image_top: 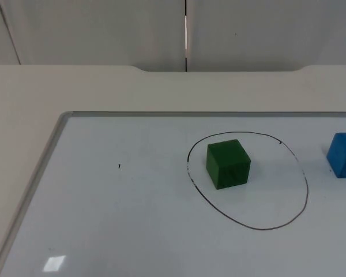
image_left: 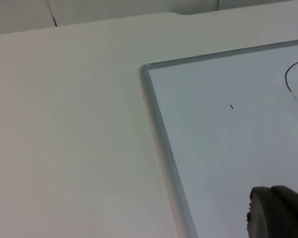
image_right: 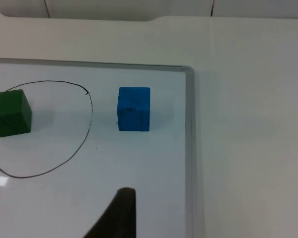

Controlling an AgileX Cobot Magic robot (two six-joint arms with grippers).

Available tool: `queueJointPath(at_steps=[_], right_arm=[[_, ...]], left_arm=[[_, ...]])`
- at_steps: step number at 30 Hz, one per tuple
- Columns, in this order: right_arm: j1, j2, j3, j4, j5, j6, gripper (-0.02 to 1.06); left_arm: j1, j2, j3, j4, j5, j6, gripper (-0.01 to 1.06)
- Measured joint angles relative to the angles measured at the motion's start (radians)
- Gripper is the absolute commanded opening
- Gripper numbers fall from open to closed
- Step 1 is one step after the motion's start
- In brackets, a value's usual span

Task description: Push the two cubes into the marked area.

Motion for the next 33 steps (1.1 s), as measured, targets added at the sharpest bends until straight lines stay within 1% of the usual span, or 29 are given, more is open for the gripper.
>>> queueJointPath(at_steps=[9,13,15,16,18,19,21,22,23,26,27,28,31,32,33], right_arm=[[0.0,0.0,0.0,0.0,-0.002,0.0,1.05],[0.0,0.029,-0.028,0.0,-0.023,0.006,1.03],[0.0,0.096,-0.074,0.0,-0.058,0.019,1.02],[0.0,0.131,-0.095,0.0,-0.067,0.019,0.99],[0.0,0.168,-0.112,-0.002,-0.083,0.019,0.87],[0.0,0.2,-0.131,-0.007,-0.096,0.021,0.87],[0.0,0.302,-0.171,-0.011,-0.124,0.023,0.77],[0.0,0.302,-0.171,-0.011,-0.124,0.023,0.72],[0.0,0.343,-0.189,-0.011,-0.138,0.023,0.72],[0.0,0.447,-0.219,-0.015,-0.171,0.023,0.61],[0.0,0.447,-0.219,-0.015,-0.171,0.023,0.59],[0.0,0.487,-0.228,-0.015,-0.181,0.023,0.59],[0.0,0.595,-0.261,-0.015,-0.19,0.027,0.48],[0.0,0.595,-0.261,-0.015,-0.19,0.027,0.45],[0.0,0.647,-0.277,-0.013,-0.19,0.035,0.45]], left_arm=[[0.0,-0.01,0.002,0.008,0.002,-0.002,0.0],[0.0,-0.01,0.002,0.008,0.002,-0.004,0.0],[0.0,-0.01,0.002,0.008,0.002,-0.004,0.0],[0.0,-0.01,0.002,0.008,0.002,-0.004,0.0],[0.0,-0.01,0.002,0.008,0.002,-0.004,0.0],[0.0,-0.01,0.002,0.008,0.002,-0.004,0.0],[0.0,-0.01,0.002,0.008,0.002,-0.004,0.0],[0.0,-0.01,0.002,0.008,0.002,-0.004,0.0],[0.0,-0.01,0.002,0.008,0.002,-0.004,0.0],[0.0,-0.01,0.002,0.008,0.004,-0.004,0.0],[0.0,-0.01,0.002,0.008,0.004,-0.004,0.0],[0.0,-0.01,0.002,0.008,0.004,-0.004,0.0],[0.0,-0.01,0.002,0.008,0.004,-0.004,0.0],[0.0,-0.01,0.002,0.008,0.004,-0.004,0.0],[0.0,-0.01,0.002,0.008,0.004,-0.004,0.0]])
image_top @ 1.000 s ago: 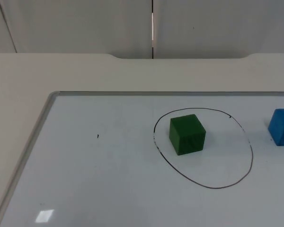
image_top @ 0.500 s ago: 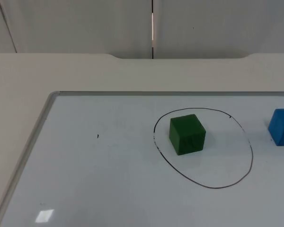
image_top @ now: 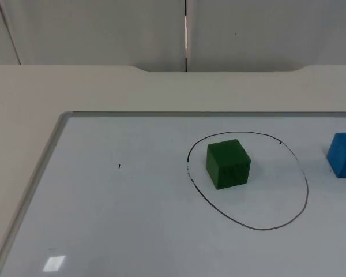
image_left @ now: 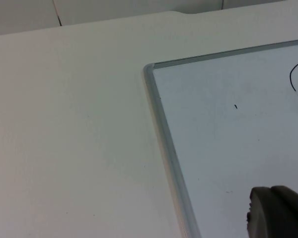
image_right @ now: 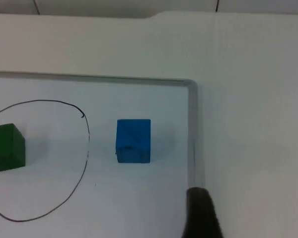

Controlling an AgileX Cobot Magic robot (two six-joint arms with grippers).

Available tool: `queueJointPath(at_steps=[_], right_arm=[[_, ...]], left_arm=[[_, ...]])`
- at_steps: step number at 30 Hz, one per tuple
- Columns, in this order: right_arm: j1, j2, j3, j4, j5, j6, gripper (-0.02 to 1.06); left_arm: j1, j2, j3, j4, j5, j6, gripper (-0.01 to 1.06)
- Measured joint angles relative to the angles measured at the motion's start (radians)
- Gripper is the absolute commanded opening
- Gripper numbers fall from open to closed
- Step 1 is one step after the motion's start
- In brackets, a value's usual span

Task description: Push the two cubes into the marked area.

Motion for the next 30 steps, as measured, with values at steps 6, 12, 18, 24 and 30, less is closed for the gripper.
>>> queueJointPath(at_steps=[6,12,18,24,30], right_arm=[[0.0,0.152,-0.011,0.0,-0.012,0.046,0.24],[0.0,0.327,-0.028,-0.014,-0.054,0.07,0.05],[0.0,0.506,-0.127,-0.095,-0.061,0.114,0.0],[0.0,0.648,-0.196,-0.113,-0.07,0.123,0.0],[0.0,0.809,-0.213,-0.117,-0.141,0.127,0.0]], left_arm=[[0.0,0.0,0.0,0.0,0.0,0.0,0.0],[0.0,0.0,0.0,0.0,0.0,0.0,0.0],[0.0,0.0,0.0,0.0,0.0,0.0,0.0],[0.0,0.0,0.0,0.0,0.0,0.0,0.0],[0.0,0.0,0.0,0.0,0.0,0.0,0.0]])
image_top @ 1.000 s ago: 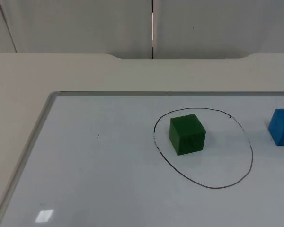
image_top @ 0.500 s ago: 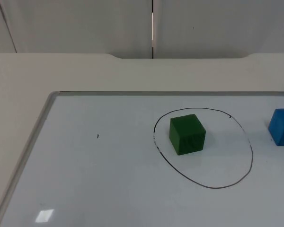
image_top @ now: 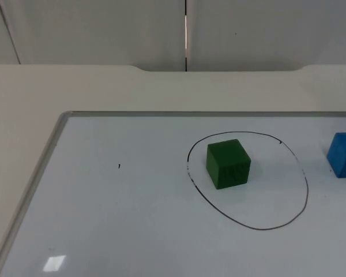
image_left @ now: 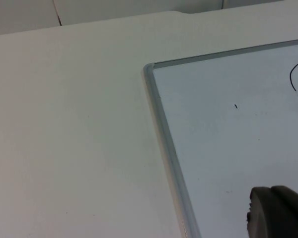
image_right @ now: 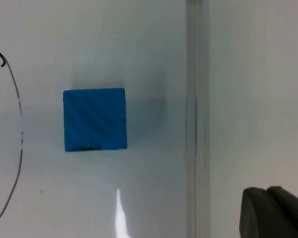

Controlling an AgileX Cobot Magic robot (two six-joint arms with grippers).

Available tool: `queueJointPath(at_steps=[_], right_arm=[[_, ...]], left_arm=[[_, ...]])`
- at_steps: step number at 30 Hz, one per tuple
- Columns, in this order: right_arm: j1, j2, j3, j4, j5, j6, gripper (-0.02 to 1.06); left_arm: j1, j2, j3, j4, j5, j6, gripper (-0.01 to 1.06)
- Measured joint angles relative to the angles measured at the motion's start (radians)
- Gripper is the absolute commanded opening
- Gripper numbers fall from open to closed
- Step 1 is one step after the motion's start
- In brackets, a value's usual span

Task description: Push the two cubes into the marked area.

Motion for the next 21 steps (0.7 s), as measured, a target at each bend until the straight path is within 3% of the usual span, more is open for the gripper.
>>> queueJointPath(at_steps=[8,21], right_arm=[[0.0,0.19,-0.002,0.0,-0.189,0.002,0.0],[0.0,0.385,-0.002,0.014,-0.376,0.004,0.0]], left_arm=[[0.0,0.0,0.0,0.0,0.0,0.0,0.0],[0.0,0.0,0.0,0.0,0.0,0.0,0.0]])
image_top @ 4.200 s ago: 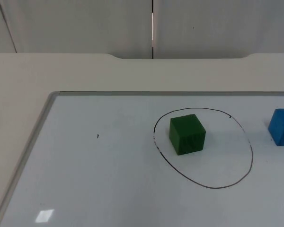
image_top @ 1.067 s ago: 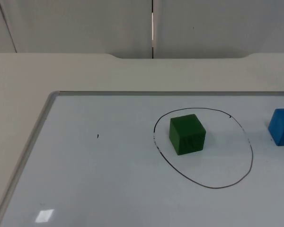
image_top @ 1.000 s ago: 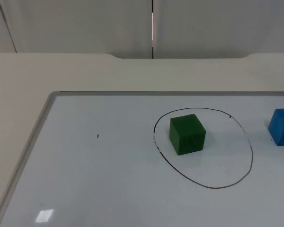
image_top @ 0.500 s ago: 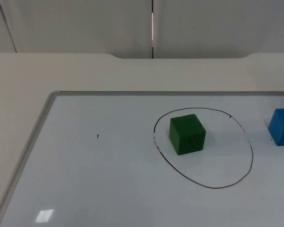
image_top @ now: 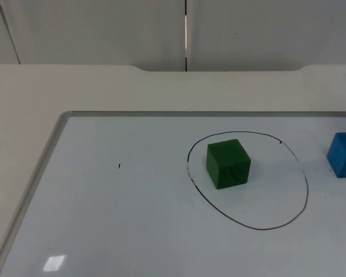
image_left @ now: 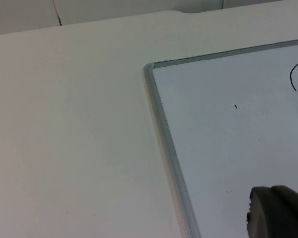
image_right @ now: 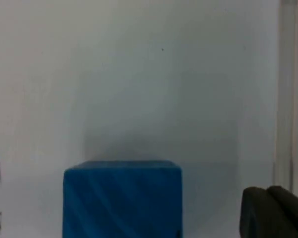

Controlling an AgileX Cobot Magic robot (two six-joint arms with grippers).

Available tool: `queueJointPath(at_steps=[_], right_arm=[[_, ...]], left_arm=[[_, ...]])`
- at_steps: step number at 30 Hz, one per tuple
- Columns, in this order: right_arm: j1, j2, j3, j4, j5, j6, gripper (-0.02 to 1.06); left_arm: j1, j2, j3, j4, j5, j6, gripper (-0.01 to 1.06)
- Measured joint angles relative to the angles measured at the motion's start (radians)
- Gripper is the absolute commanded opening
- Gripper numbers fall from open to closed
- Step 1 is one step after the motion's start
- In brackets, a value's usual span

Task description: Push the two cubes into the marked area.

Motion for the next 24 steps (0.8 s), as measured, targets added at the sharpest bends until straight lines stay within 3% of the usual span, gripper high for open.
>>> queueJointPath(at_steps=[24], right_arm=[[0.0,0.103,-0.005,0.022,-0.109,0.021,0.0]], left_arm=[[0.0,0.0,0.0,0.0,0.0,0.0,0.0]])
